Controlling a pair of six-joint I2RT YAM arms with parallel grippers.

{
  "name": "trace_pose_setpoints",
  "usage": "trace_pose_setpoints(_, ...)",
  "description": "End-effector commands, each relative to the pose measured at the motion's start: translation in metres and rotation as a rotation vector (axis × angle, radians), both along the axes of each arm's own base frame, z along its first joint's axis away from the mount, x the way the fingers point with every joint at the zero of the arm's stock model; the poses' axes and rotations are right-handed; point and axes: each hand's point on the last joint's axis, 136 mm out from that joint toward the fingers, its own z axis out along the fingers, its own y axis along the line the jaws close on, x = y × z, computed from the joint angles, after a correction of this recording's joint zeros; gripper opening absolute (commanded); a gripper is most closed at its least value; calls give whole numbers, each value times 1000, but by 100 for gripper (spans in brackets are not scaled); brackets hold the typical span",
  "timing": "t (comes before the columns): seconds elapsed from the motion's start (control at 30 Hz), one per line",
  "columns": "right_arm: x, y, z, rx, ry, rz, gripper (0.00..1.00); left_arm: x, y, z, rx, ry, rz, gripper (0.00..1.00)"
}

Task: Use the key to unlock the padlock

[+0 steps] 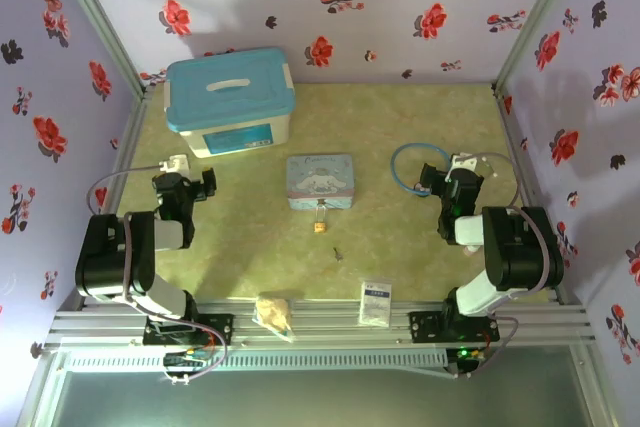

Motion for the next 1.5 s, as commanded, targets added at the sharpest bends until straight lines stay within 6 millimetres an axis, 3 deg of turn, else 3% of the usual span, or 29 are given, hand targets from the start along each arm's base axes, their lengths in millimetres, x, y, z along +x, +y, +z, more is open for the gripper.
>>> trace_pose_setpoints(0.0, 6, 4, 7, -13, -18, 24, 99, 8, -5, 12, 3, -39, -21, 100)
trace_pose_setpoints(0.9, 5, 6, 9, -2, -30, 41, 99, 7, -4, 13, -4, -50, -14, 100)
trace_pose_setpoints(1.27, -10, 6, 51, 30, -25, 23, 99, -13, 1, 71, -29, -127, 17, 100)
trace_pose_setpoints(1.37, -16, 5, 65, 172, 34, -46, 99, -19, 0, 101, -208, -208, 65, 100)
trace_pose_setpoints(1.47, -20, 20, 77, 316, 78, 1, 99, -22, -31, 127, -417, -262, -69, 100)
